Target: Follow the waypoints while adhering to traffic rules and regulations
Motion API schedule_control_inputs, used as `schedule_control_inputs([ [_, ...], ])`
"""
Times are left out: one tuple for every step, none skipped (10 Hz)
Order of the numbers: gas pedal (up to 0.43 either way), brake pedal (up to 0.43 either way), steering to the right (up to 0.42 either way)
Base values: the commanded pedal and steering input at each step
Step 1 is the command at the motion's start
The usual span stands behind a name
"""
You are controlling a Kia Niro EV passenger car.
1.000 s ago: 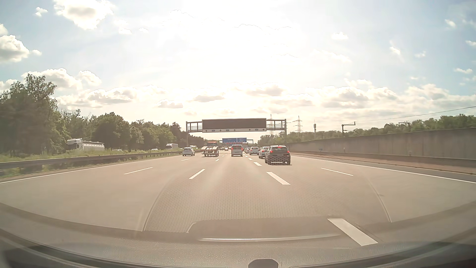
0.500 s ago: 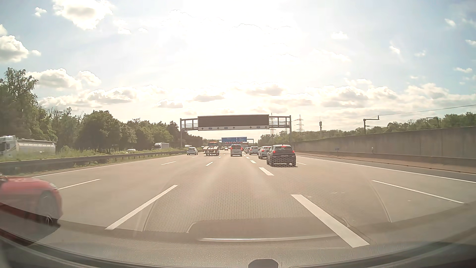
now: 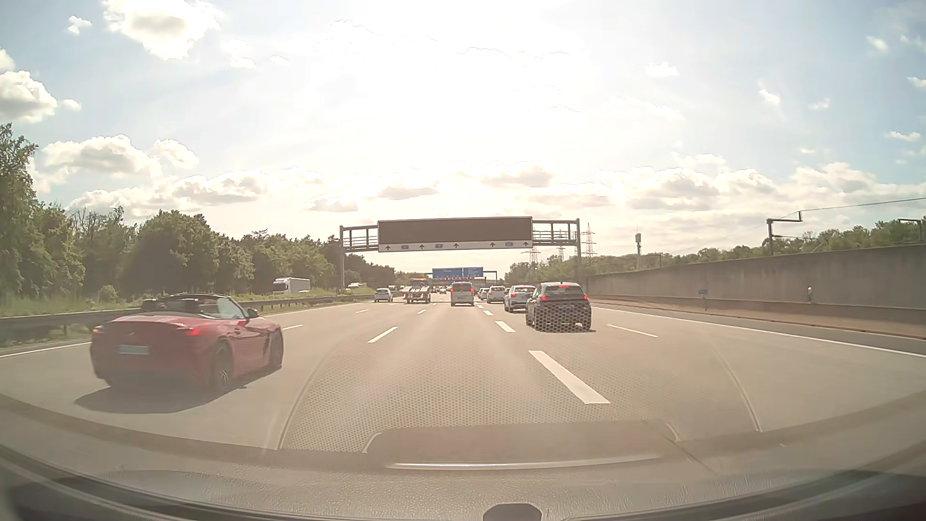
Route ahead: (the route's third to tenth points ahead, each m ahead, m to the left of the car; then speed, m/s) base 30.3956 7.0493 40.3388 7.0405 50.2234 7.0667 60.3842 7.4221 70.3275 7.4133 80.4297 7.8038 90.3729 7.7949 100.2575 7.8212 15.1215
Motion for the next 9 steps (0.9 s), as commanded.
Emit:
schedule_control_inputs([
  [0.0,0.293,-0.007],
  [0.0,0.293,-0.008],
  [0.0,0.287,-0.008],
  [0.0,0.293,-0.01],
  [0.0,0.293,-0.01],
  [0.0,0.293,-0.009],
  [0.0,0.293,-0.008],
  [0.0,0.293,-0.006],
  [0.0,0.293,-0.005],
])
